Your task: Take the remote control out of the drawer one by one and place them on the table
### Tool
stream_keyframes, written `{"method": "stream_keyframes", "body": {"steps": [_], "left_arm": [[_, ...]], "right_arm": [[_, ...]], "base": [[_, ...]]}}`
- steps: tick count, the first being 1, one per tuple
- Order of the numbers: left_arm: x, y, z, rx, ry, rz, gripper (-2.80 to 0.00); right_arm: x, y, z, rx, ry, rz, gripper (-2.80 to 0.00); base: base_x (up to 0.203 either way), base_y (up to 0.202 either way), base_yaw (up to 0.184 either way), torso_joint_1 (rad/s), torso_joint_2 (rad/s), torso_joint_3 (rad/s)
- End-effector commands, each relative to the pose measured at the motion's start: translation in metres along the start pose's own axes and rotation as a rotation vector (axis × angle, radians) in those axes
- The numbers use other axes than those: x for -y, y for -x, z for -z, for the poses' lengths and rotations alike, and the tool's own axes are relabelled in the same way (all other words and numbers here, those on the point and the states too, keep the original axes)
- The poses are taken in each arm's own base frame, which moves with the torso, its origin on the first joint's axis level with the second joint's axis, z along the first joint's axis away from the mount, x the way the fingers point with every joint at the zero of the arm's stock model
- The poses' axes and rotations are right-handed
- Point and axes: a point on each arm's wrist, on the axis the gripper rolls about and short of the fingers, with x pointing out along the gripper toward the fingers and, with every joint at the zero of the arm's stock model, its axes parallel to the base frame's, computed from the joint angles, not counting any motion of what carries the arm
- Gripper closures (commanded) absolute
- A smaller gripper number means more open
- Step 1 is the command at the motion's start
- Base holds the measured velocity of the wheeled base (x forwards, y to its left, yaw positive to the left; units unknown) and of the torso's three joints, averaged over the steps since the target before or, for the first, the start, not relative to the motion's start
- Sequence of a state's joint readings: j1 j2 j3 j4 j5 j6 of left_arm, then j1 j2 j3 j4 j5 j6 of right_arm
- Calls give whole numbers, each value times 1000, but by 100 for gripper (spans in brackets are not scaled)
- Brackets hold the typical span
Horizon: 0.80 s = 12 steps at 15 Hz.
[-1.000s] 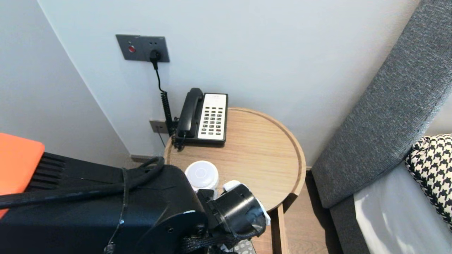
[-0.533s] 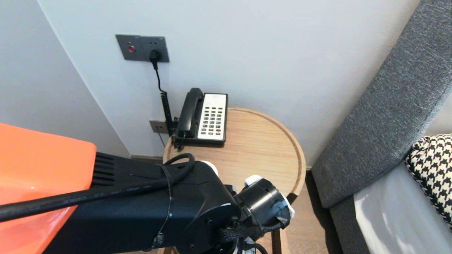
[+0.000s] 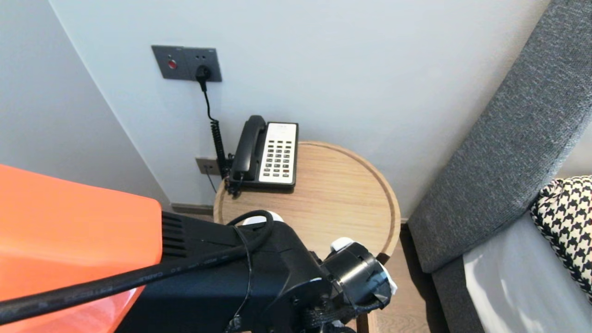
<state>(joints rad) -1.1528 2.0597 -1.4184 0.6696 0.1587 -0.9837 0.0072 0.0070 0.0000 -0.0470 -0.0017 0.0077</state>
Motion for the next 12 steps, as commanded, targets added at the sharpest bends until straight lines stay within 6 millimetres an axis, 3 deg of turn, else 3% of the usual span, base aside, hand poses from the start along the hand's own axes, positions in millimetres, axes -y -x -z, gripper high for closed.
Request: {"method": "stream_keyframes", "body": {"steps": [1,5,7,10,12], "left_arm": [[6,-2,2,-4,3,-4,-280],[9,4,-1,-11,54,31,-280],[8,-2,-4,-2,72,13,-280],[12,-27,-5,23,169,-70,-280],[18,-29,-10,89,209,-72,-280]], "right_arm": [[0,-2,7,-25,0,0,0],[0,-2,7,-25,0,0,0],[0,-2,7,-25,0,0,0],[0,-2,7,-25,0,0,0],[0,-2,7,-25,0,0,0]], "base": [[0,0,0,0,0,0],[0,0,0,0,0,0],[0,0,0,0,0,0],[0,0,0,0,0,0],[0,0,0,0,0,0]]}}
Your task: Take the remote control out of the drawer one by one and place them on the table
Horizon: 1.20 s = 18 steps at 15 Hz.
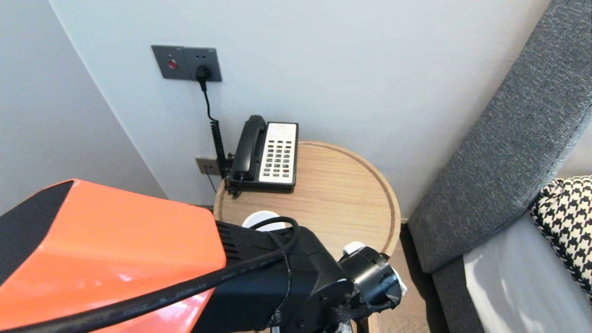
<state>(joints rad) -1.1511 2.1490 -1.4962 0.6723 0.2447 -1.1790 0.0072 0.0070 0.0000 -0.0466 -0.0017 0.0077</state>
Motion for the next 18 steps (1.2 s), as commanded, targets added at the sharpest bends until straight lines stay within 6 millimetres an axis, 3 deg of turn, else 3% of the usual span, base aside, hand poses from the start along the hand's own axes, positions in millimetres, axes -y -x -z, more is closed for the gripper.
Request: {"method": "stream_keyframes", "body": {"steps": [1,18], "left_arm": [[6,-7,-2,36,31,-14,-280],[6,-27,-5,85,93,-76,-280]], "right_arm": [[0,-2,7,-24,0,0,0],[0,-2,7,-24,0,0,0]], "base": [[0,0,0,0,0,0],[0,0,0,0,0,0]]}}
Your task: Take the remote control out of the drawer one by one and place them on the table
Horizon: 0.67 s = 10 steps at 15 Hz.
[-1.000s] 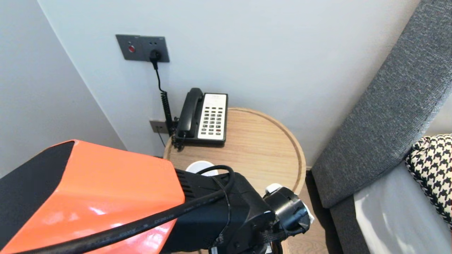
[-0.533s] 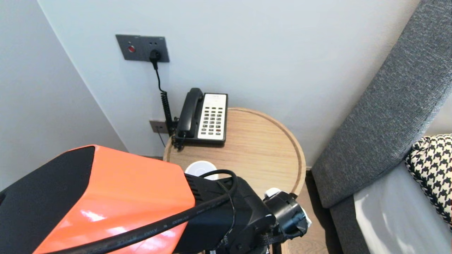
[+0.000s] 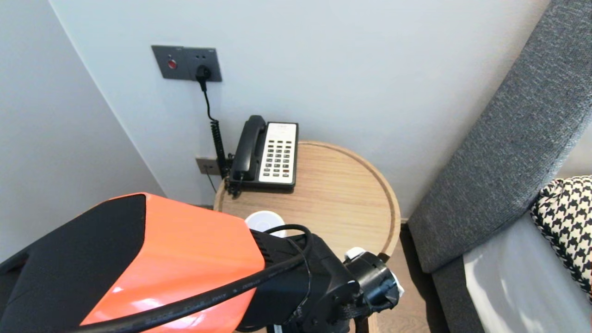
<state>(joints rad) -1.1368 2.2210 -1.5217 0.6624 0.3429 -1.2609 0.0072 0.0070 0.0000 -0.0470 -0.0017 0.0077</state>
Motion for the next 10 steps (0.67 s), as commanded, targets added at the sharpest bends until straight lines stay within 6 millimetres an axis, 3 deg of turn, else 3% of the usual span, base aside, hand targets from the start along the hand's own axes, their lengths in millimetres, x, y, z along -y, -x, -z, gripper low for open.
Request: {"method": "stream_keyframes", "body": {"steps": [1,10], "left_arm": [[3,-2,-2,7,12,8,-280],[9,-14,-3,49,23,4,-280]], "right_arm": [[0,-2,7,-25,0,0,0],[0,-2,7,-25,0,0,0]], "base": [[0,0,0,0,0,0],[0,0,0,0,0,0]]}}
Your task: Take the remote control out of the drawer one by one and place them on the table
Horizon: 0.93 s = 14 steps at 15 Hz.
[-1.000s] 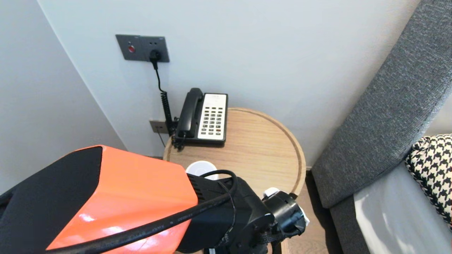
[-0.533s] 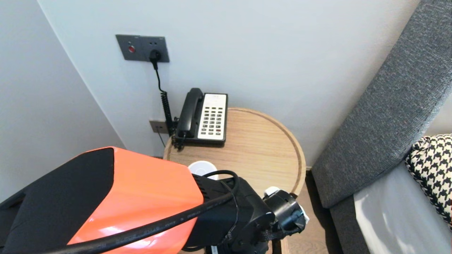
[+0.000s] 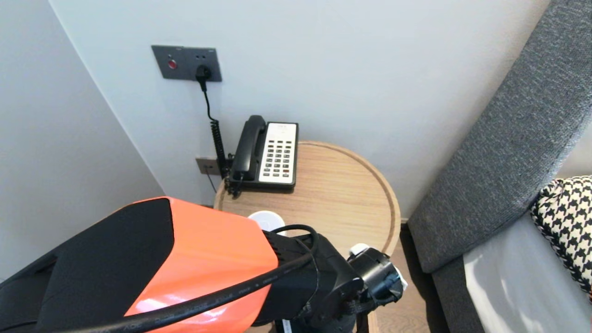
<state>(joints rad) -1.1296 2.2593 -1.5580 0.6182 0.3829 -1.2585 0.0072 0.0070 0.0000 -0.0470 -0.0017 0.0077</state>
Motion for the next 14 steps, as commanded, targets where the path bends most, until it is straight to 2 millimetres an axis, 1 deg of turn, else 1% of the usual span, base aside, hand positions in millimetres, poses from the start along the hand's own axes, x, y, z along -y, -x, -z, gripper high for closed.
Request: {"method": "stream_keyframes", "body": {"steps": [1,4,10,12,14], "left_arm": [[-2,-8,2,-5,1,-28,-280],[-5,-11,3,-9,-1,-41,-280],[-20,-10,6,-24,-10,-75,-280],[-22,-5,5,-20,-6,-62,-280],[-29,2,4,-21,-2,-54,-280]], "right_arm": [[0,-2,7,-25,0,0,0],[0,-2,7,-25,0,0,0],[0,-2,7,-25,0,0,0],[0,-2,7,-25,0,0,0],[0,-2,7,-25,0,0,0]], "base": [[0,0,0,0,0,0],[0,0,0,0,0,0],[0,0,0,0,0,0],[0,0,0,0,0,0],[0,0,0,0,0,0]]}}
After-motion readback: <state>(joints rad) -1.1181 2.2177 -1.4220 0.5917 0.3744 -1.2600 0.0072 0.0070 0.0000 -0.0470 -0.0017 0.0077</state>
